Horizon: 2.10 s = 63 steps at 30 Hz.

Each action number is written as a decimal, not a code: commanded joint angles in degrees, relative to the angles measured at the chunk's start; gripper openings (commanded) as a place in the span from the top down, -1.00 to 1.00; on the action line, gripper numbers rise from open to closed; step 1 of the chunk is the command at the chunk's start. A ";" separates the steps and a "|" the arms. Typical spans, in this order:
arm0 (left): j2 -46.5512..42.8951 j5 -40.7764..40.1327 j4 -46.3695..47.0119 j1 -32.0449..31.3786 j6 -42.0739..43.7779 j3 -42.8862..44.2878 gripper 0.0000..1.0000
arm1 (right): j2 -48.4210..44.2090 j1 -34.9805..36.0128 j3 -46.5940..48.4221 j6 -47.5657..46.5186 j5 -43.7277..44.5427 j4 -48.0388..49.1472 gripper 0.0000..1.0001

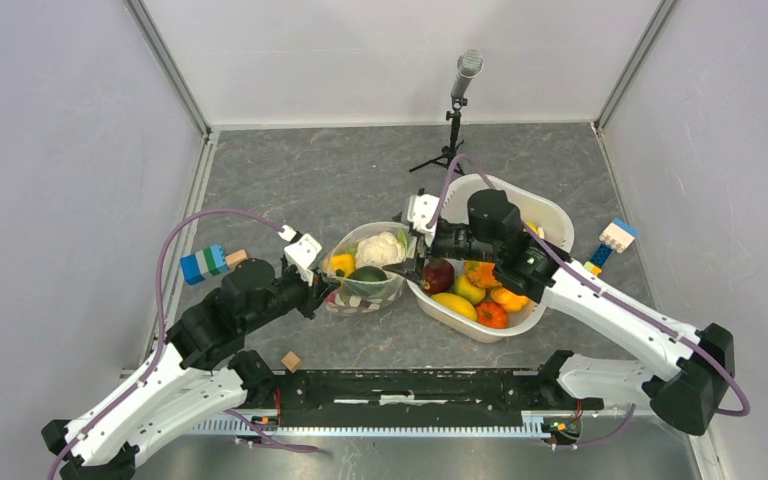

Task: Place the food in the zip-top bag and seal the zipper

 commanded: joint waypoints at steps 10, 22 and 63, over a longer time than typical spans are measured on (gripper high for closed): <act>-2.65 3.31 1.73 0.18 2.36 1.63 0.96 | 5.24 8.32 9.83 -24.08 -5.24 -12.94 -0.96; 0.77 5.39 -5.31 0.18 3.22 7.68 0.95 | 13.70 14.39 14.51 -26.76 0.51 -11.36 -0.96; -0.95 12.87 -10.27 0.18 7.39 9.02 0.95 | 19.32 13.96 15.31 -32.39 -0.14 -9.37 -0.12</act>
